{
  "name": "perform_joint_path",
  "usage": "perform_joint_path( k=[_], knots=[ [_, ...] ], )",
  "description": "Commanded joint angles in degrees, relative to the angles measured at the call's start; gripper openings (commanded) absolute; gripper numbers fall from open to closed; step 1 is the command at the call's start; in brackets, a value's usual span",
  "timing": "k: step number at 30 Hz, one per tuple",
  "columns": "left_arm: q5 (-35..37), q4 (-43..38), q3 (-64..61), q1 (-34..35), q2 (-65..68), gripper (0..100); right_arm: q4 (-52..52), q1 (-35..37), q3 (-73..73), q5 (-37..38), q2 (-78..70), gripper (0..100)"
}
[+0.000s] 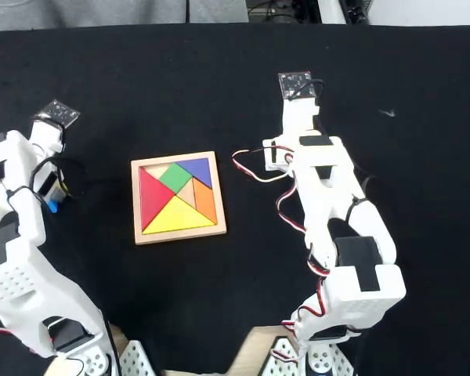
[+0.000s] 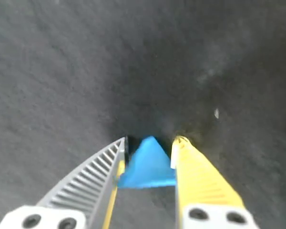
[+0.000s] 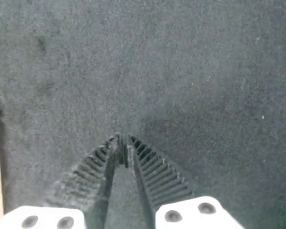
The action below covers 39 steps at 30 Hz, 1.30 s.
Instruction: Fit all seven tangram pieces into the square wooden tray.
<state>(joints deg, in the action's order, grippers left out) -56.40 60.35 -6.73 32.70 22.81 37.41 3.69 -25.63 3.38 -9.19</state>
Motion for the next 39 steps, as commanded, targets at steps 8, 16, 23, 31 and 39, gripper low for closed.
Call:
perform_joint_path(
  k=[8, 16, 23, 31, 39],
  knots=[
    [0.4, 9.9, 1.5, 0.2, -2.0, 5, -0.1, 0.5, 2.8, 0.6, 0.3, 1.1],
    [1.5, 8.8, 3.6, 0.0, -2.2, 3, -0.1, 0.5, 2.8, 0.6, 0.3, 1.1],
    [10.3, 28.5, 23.1, -5.5, -7.8, 3, -0.1, 0.3, 2.8, 0.6, 0.4, 1.1],
    [-1.7, 39.6, 34.8, -26.0, -5.5, 3, -0.1, -0.7, 2.9, 0.6, 0.6, 1.1],
    [-13.4, 36.0, 35.8, -36.0, 4.6, 3, -0.4, -5.8, 4.3, 0.2, 0.4, 1.1]
  ],
)
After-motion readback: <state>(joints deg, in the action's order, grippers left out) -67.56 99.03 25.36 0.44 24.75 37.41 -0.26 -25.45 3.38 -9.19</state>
